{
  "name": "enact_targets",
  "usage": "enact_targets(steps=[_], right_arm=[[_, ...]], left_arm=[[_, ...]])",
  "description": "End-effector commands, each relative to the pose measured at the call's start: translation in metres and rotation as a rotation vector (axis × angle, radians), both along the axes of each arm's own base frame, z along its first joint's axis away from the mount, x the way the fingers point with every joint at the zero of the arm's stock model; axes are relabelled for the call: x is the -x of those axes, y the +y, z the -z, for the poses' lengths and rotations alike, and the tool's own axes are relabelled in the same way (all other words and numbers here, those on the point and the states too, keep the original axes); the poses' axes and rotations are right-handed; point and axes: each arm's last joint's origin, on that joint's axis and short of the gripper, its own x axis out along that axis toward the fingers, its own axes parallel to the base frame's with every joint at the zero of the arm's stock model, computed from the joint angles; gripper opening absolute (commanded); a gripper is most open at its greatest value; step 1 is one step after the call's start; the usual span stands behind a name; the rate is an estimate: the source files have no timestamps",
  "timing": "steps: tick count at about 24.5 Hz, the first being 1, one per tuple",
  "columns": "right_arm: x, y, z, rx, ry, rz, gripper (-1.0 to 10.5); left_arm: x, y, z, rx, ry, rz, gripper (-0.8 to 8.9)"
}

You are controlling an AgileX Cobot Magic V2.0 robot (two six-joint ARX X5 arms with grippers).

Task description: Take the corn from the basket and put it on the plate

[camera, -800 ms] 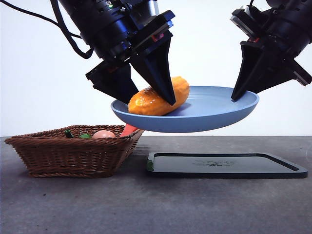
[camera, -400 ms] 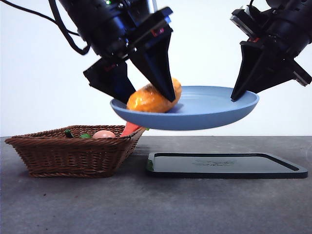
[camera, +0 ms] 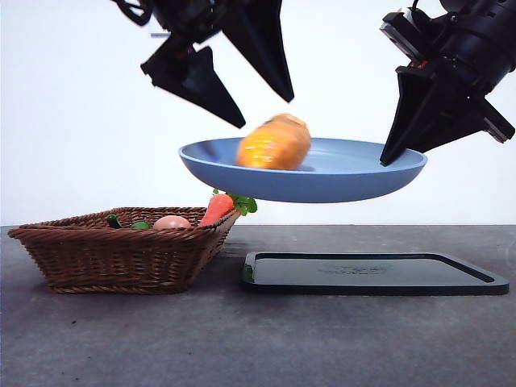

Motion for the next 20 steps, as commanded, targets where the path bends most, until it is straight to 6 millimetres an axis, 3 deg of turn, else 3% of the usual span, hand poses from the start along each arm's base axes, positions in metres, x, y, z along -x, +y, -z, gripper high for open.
enact_targets(steps=[1, 6, 13, 20], right_arm=[[-0.004, 0.002, -0.003, -0.013, -0.003, 0.001, 0.0], [-0.005, -0.002, -0.003, -0.007, -0.003, 0.019, 0.0], [-0.017, -0.027, 0.001, -0.001, -0.009, 0.116, 0.0], [-0.06, -0.051, 0.028, 0.007, 0.039, 0.212, 0.0]], left_arm=[[0.001, -0.002, -0.014, 0.012, -0.033, 0.02, 3.53], [0.005, 0.001, -0.033, 0.033, -0.067, 0.027, 3.53], [0.027, 0.022, -0.068, 0.115, -0.154, 0.025, 3.52], [0.052, 0.046, -0.097, 0.198, -0.227, 0.014, 3.52]])
